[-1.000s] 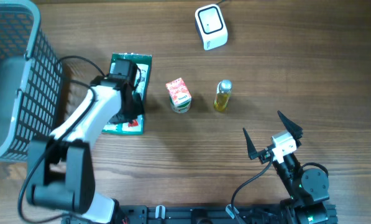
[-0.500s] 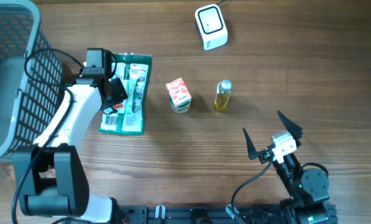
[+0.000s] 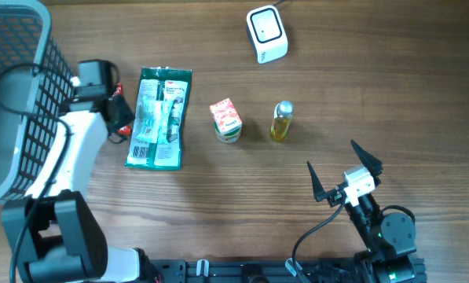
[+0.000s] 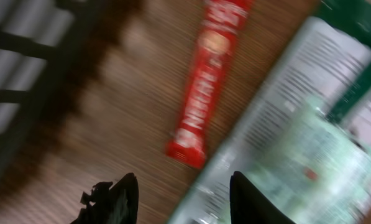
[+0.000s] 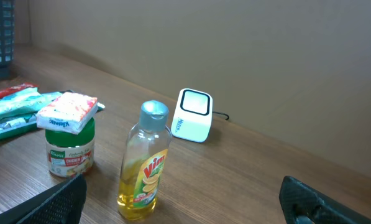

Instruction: Scan the item barcode

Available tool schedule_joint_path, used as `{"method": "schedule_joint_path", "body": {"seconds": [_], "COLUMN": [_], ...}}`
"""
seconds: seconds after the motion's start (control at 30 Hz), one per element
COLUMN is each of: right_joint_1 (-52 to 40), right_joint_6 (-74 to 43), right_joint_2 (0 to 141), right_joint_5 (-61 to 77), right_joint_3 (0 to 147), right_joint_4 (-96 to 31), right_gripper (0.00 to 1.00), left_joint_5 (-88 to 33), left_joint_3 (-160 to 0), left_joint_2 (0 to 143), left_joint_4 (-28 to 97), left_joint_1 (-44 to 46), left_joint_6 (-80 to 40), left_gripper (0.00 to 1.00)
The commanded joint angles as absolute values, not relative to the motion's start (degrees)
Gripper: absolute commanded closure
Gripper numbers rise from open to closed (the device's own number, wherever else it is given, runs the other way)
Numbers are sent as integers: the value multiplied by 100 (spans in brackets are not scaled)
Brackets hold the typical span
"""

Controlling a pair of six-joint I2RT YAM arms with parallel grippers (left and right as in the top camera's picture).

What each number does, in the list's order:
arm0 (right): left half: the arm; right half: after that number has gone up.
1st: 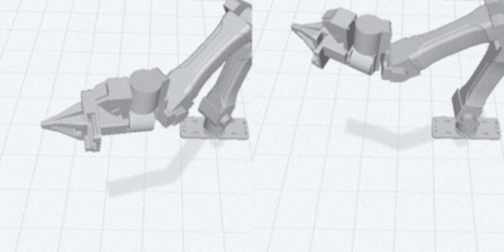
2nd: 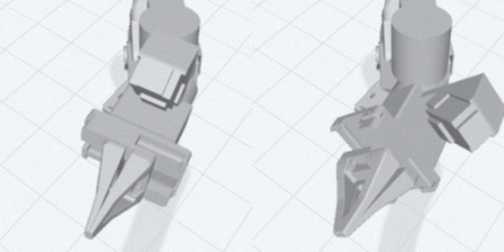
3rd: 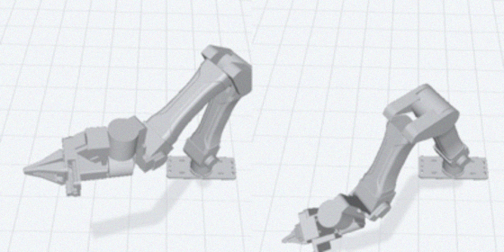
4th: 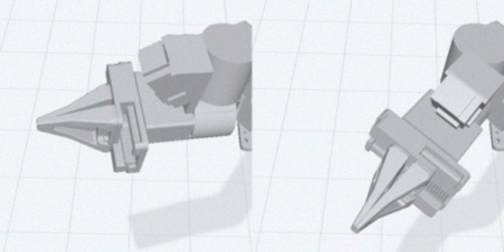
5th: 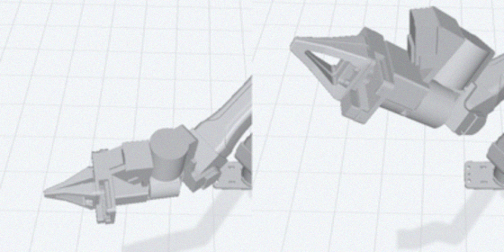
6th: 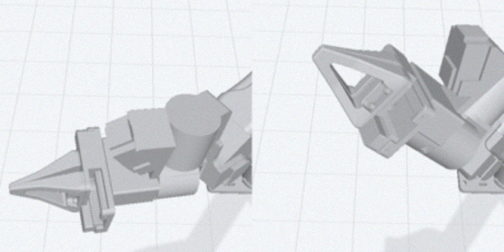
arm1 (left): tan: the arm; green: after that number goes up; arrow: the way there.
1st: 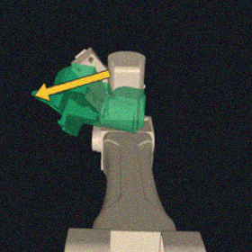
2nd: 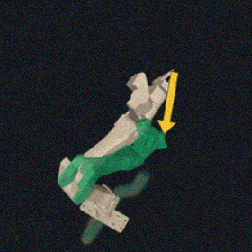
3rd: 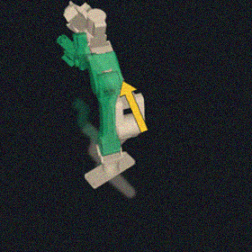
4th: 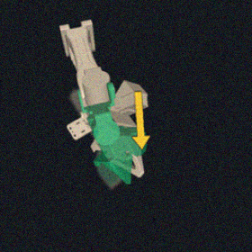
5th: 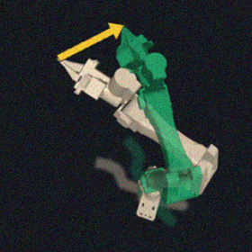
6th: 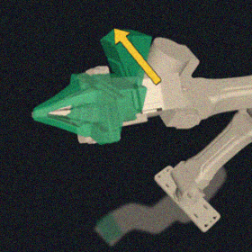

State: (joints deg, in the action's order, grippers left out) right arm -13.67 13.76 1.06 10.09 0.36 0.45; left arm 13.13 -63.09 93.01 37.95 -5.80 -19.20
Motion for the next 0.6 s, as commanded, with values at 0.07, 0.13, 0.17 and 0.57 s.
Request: {"method": "schedule_joint_path", "body": {"seconds": [0.07,0.13,0.17,0.57], "right_joint_1": [-1343,-1343,-1343,-1343], "right_joint_6": [1350,1350,1350,1350], "right_joint_2": [82,82,82,82], "right_joint_5": [1039,1039,1039,1039], "right_joint_3": [30,30,30,30], "right_joint_4": [75,75,75,75], "right_gripper": [0,0,0,0], "left_joint_5": [1243,1245,1240,497], "left_joint_3": [-6375,-6375,-6375,-6370], "left_joint_2": [9284,9445,9588,10678], "left_joint_4": [3763,3728,3667,2974], "left_joint_1": [-1050,-1050,-1050,-1052], "left_joint_6": [-1559,-1372,-1245,-766], "left_gripper": [69,68,67,62]}}
